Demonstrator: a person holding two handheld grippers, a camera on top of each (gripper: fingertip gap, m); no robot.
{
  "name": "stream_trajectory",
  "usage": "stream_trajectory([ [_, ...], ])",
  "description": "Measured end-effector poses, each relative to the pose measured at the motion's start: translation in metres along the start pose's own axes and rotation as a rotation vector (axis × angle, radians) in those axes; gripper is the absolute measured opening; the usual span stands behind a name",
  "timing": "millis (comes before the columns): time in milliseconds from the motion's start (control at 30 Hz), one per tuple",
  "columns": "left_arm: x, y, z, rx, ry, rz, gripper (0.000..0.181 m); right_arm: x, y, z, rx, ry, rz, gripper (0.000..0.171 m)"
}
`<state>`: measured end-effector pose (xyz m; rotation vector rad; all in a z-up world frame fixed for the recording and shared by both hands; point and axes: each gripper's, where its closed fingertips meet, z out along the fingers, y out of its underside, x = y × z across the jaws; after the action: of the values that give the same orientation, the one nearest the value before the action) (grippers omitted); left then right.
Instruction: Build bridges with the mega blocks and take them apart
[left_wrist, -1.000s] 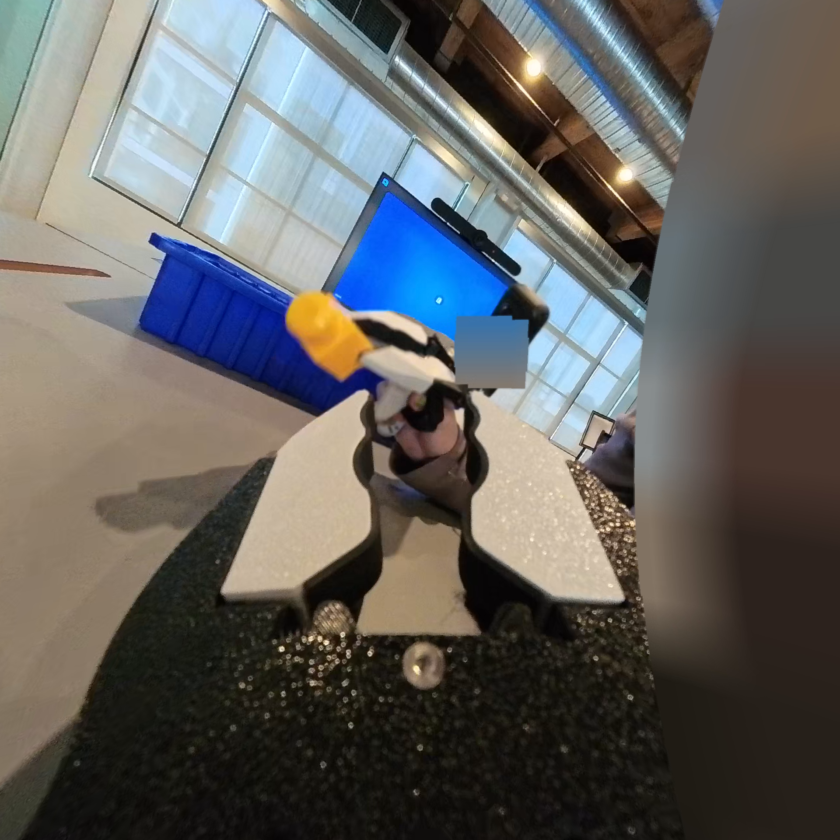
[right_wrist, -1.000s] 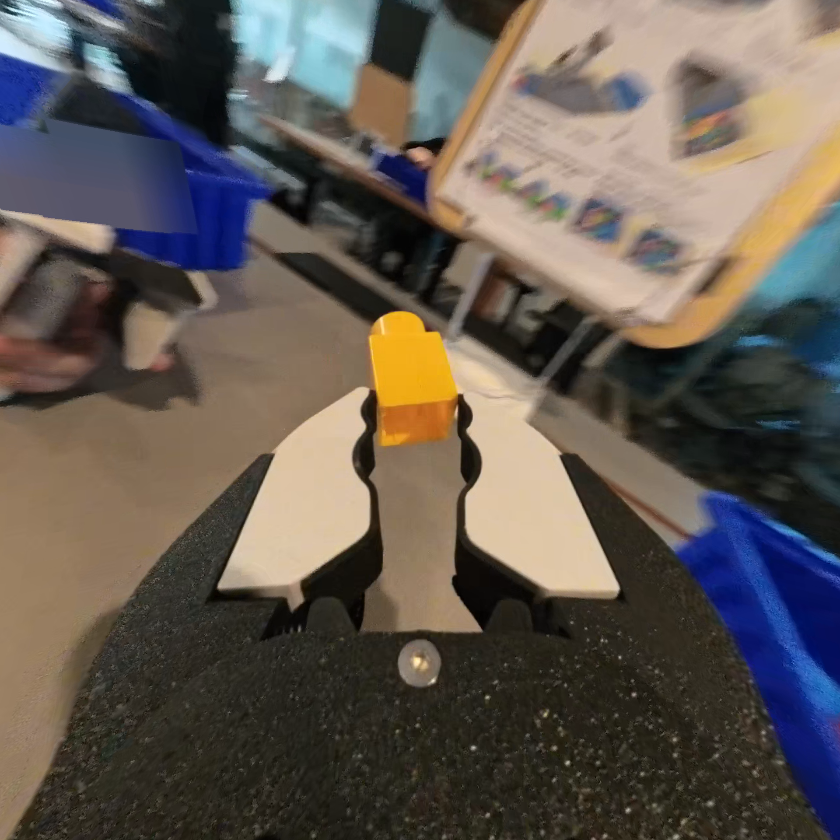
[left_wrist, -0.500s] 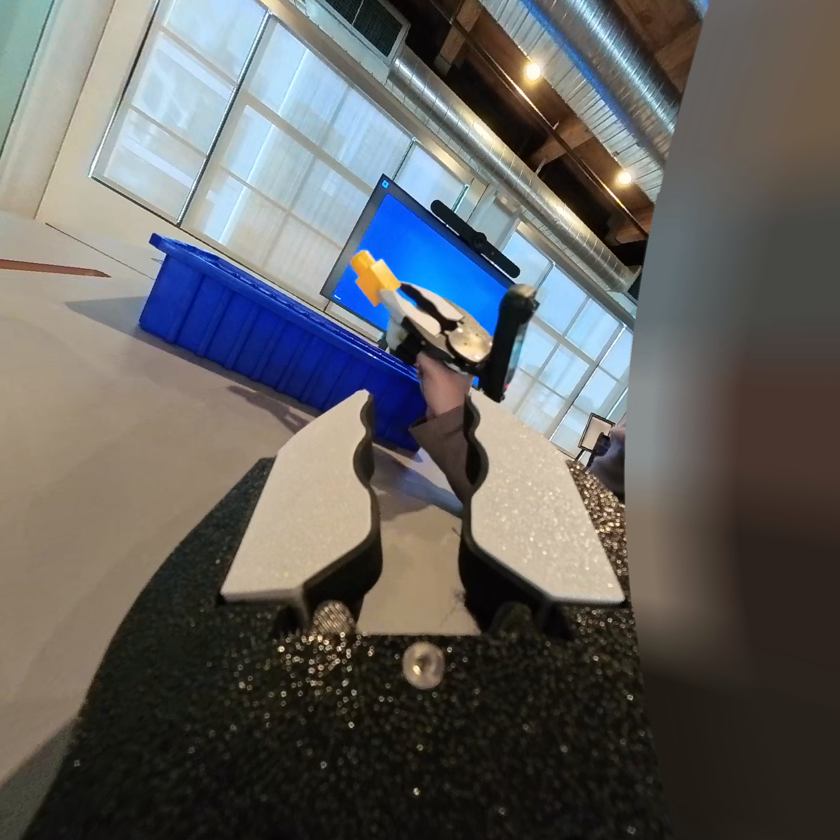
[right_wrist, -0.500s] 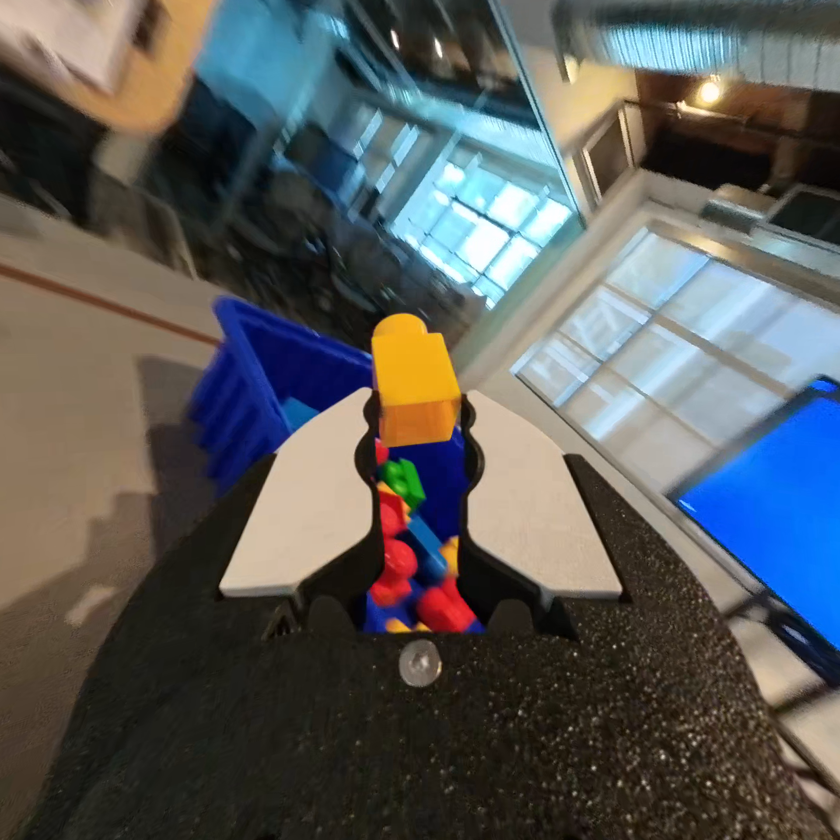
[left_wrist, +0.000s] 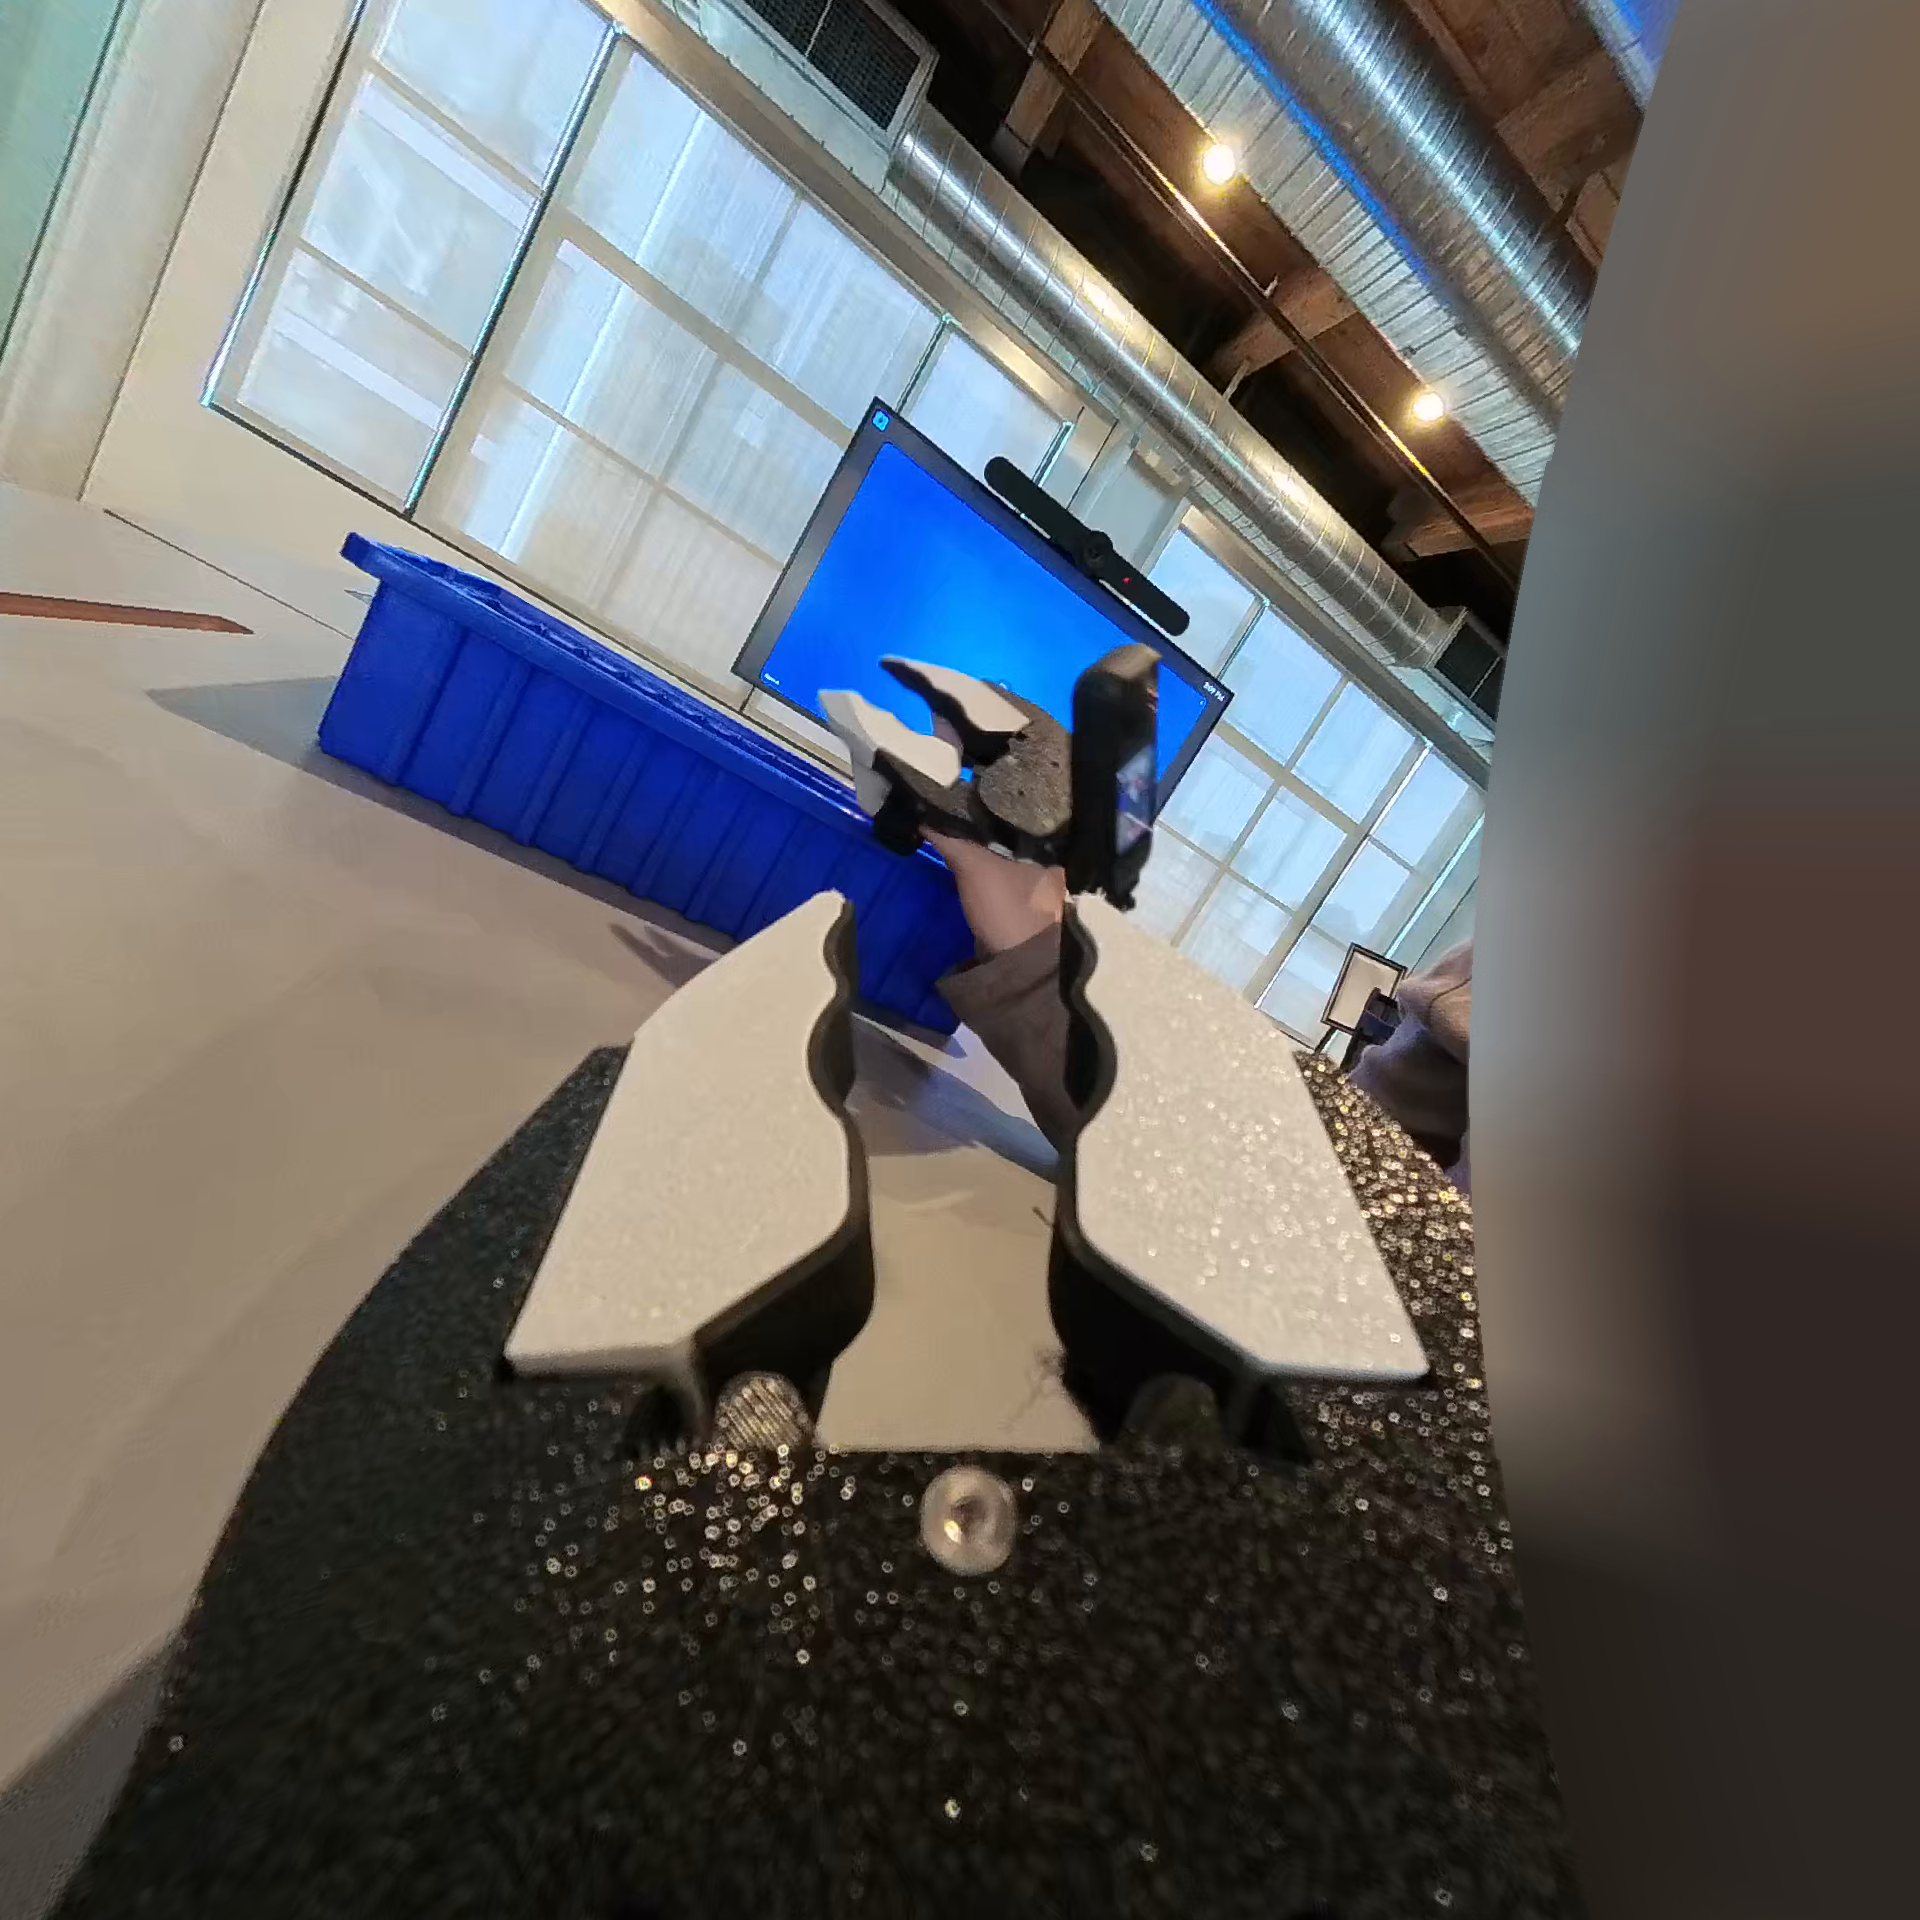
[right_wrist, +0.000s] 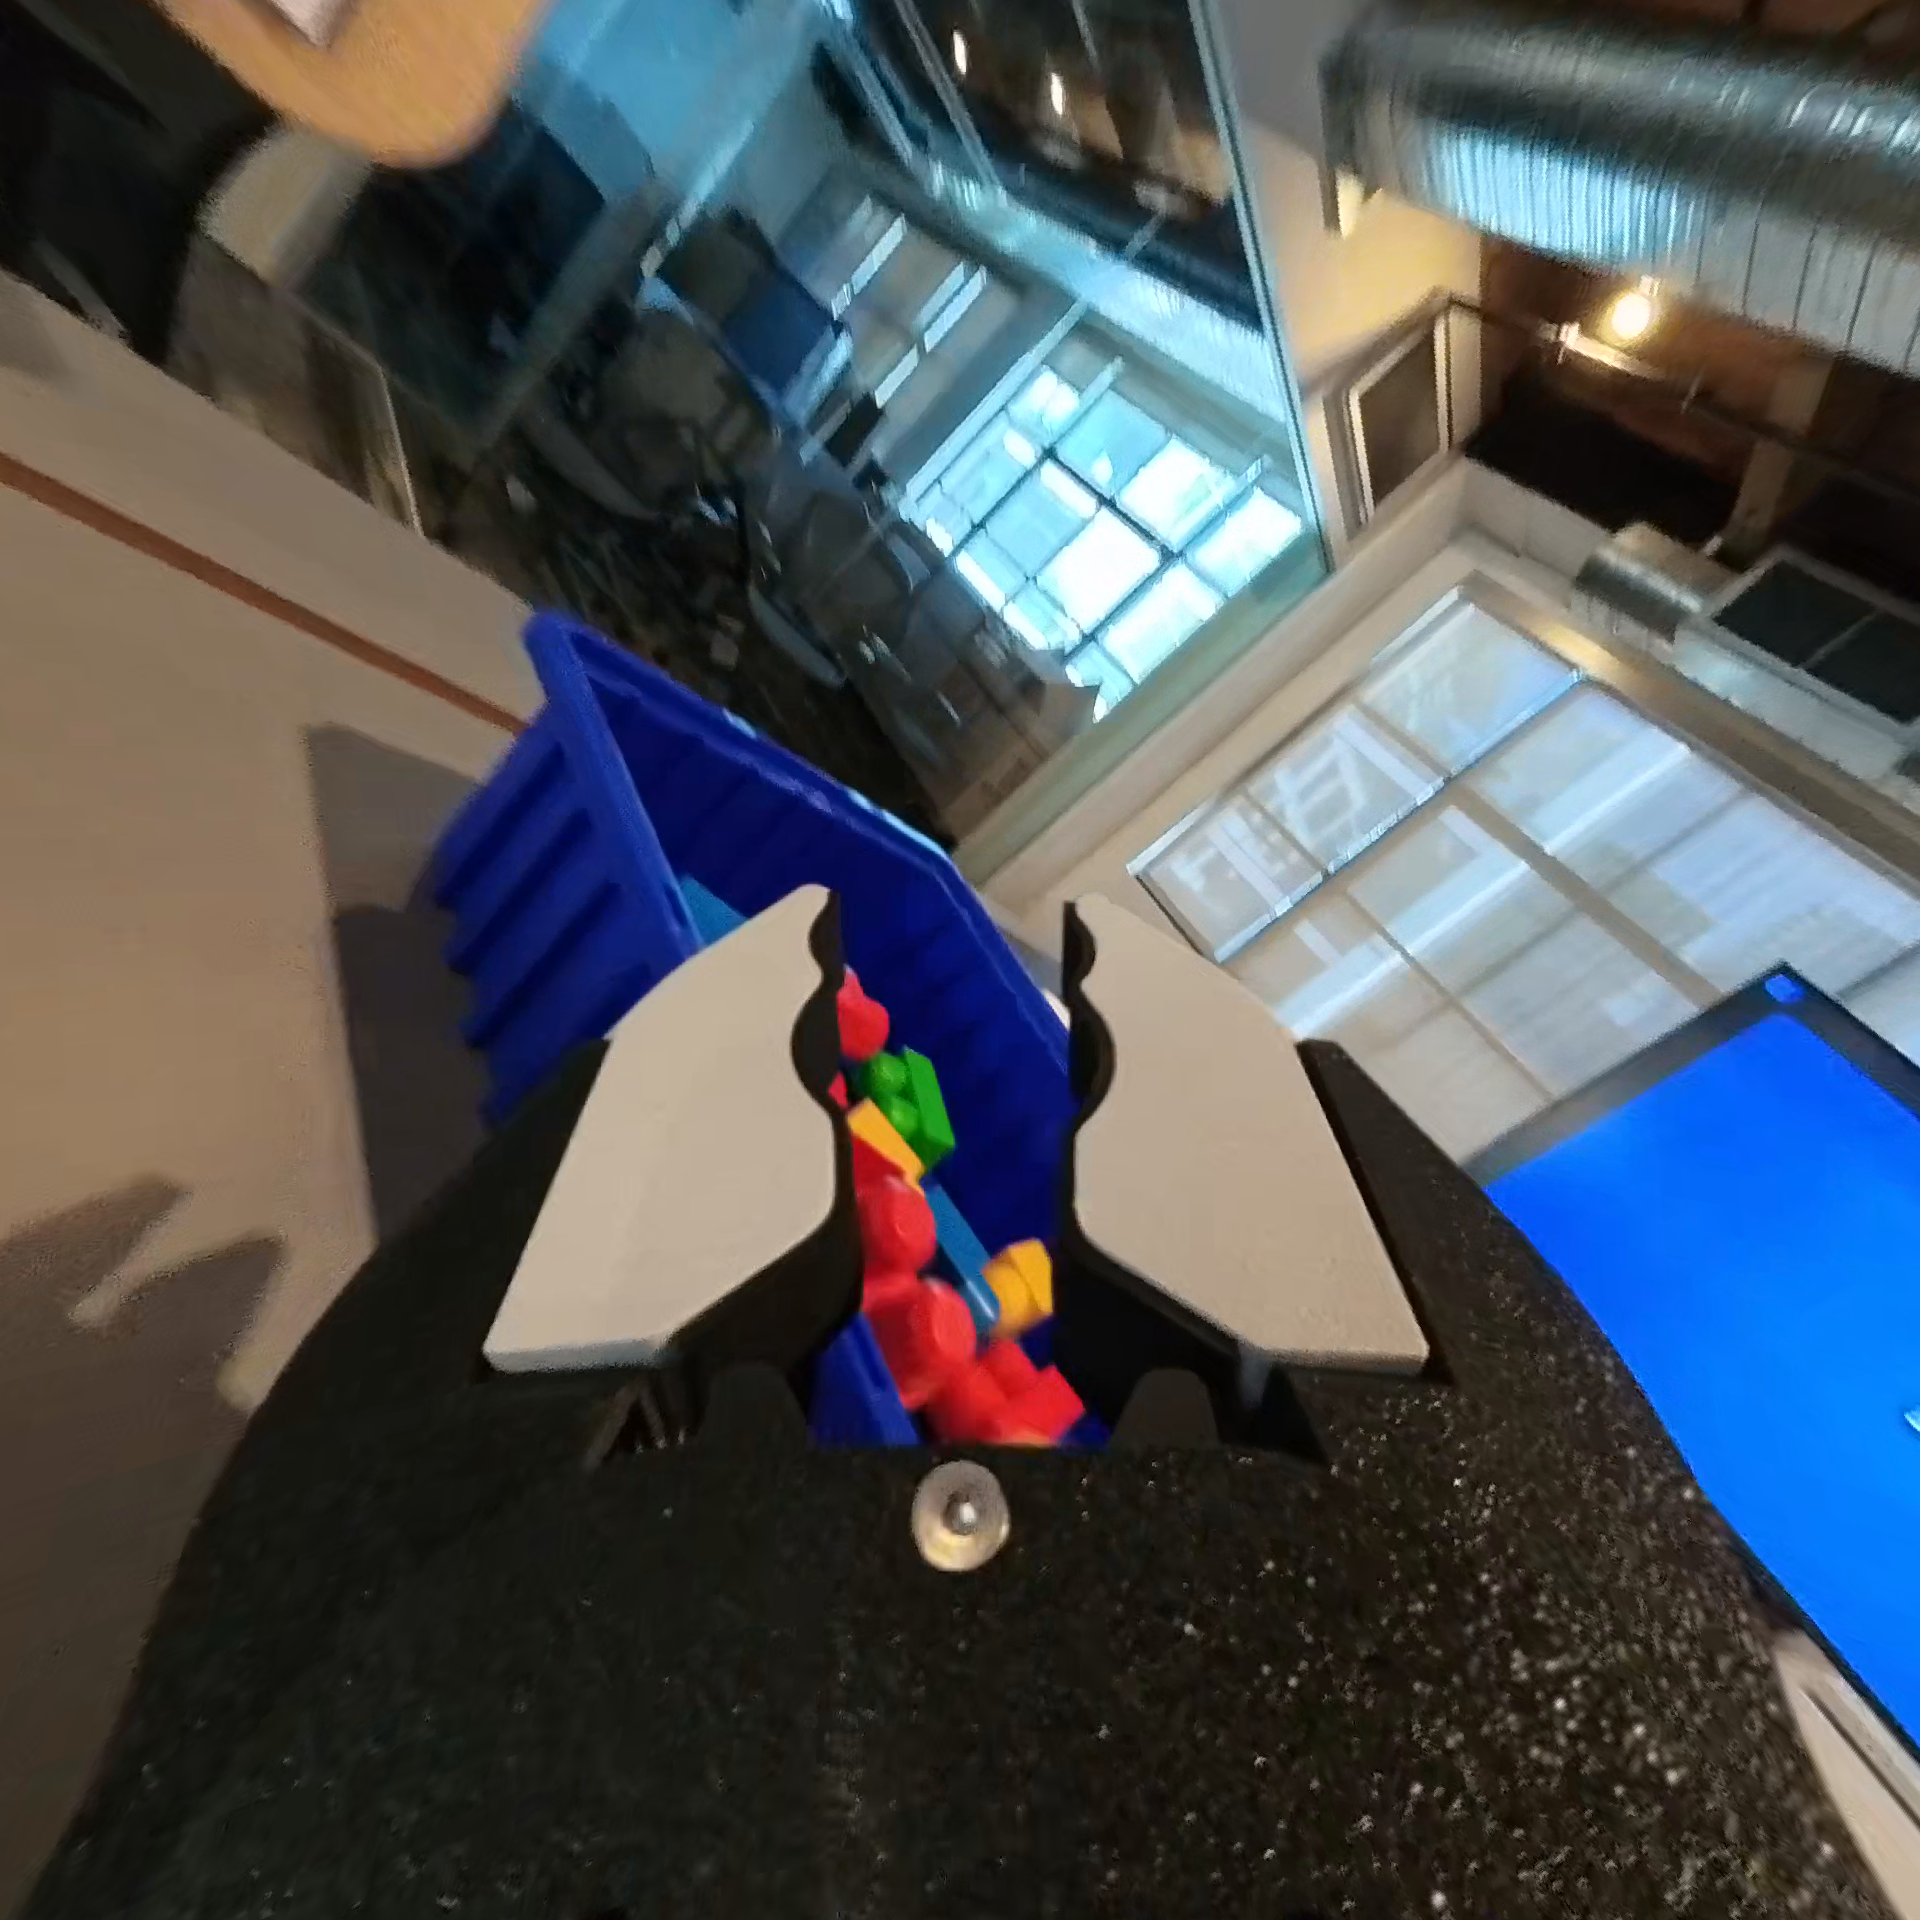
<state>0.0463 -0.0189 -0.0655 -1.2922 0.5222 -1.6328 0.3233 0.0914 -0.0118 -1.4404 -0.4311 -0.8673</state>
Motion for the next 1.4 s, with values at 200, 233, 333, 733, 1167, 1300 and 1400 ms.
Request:
stream_trajectory([
  [200, -0.005, -0.003, -0.003, -0.004, -0.006, -0.002, 0.037, -0.074, -0.067, -0.035, 0.331, -0.404, 0.315, 0.031],
  [233, -0.006, -0.004, -0.004, -0.004, -0.009, -0.002, 0.037, -0.085, -0.074, -0.041, 0.361, -0.465, 0.372, 0.031],
  [333, -0.009, -0.006, -0.004, -0.005, -0.02, 0.001, 0.036, -0.116, -0.095, -0.064, 0.445, -0.686, 0.541, 0.033],
  [733, -0.018, -0.027, -0.012, 0.068, -0.147, 0.203, 0.026, -0.147, -0.118, -0.087, 0.511, -1.037, 0.671, 0.033],
  [1167, -0.02, -0.04, -0.03, 0.151, -0.226, 0.214, 0.025, -0.258, -0.378, -0.187, 0.617, -1.777, 0.058, 0.044],
  [1300, -0.02, -0.04, -0.033, 0.152, -0.223, 0.199, 0.026, -0.34, -0.417, -0.219, 0.491, -1.884, -0.196, 0.05],
  [1400, -0.02, -0.037, -0.031, 0.142, -0.225, 0.205, 0.026, -0.389, -0.432, -0.239, 0.37, -1.956, -0.304, 0.049],
])
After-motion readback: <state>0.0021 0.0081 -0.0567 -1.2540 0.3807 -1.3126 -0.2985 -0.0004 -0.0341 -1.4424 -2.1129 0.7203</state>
